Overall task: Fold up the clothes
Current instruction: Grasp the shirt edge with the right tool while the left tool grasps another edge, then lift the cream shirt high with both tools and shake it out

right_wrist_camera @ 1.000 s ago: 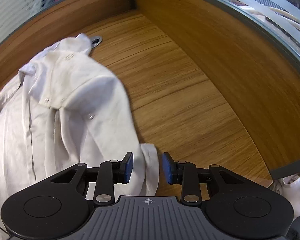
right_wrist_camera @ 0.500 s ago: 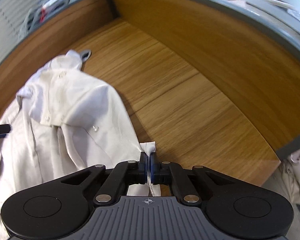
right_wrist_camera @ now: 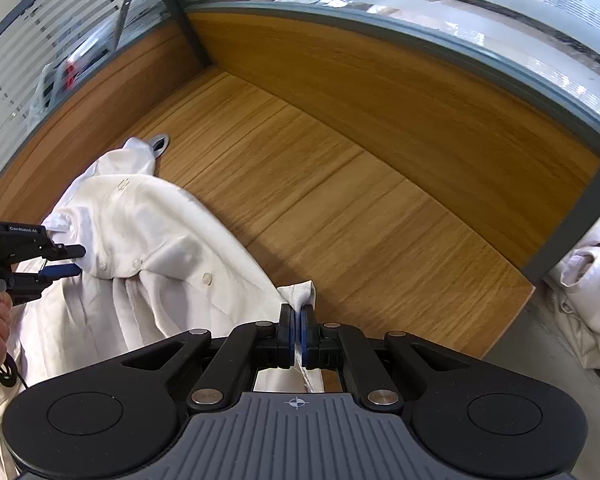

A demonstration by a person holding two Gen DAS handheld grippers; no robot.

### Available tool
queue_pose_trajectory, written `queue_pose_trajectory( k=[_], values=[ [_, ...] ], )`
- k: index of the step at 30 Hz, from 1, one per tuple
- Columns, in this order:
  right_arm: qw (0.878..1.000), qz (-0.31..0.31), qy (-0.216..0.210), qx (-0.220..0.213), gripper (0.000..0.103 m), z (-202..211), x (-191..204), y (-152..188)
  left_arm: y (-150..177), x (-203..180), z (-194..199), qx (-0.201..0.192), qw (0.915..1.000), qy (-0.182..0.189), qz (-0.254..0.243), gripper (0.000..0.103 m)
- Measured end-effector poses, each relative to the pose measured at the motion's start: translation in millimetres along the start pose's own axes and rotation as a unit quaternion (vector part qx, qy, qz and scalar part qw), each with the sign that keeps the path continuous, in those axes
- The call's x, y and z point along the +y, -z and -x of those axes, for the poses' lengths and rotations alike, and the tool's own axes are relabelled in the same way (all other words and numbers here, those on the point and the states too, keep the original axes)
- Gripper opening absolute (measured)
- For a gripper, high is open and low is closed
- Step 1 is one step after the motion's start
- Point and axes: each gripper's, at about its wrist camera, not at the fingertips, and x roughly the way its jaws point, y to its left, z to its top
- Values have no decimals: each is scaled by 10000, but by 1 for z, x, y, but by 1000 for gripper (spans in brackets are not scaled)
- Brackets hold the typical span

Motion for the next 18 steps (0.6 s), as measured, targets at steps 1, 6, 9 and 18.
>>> queue_pose_trajectory(
  k=[1, 6, 9, 18],
  values=[
    [10000, -19, 9, -5, 5, 1, -2, 0, -1, -2, 2, -71, 10000, 11, -54, 1],
    [9999, -147, 60, -4, 5, 9, -13, 1, -15, -13, 23, -469, 9984, -73, -309, 0],
    [9995, -271, 127, -22, 5, 13, -23, 4, -33, -16, 39, -723, 9971, -37, -228, 0],
    [9937, -971, 345, -445, 4, 44, -54, 2, -83, -37, 87, -1041, 9932, -97, -513, 0]
  ],
)
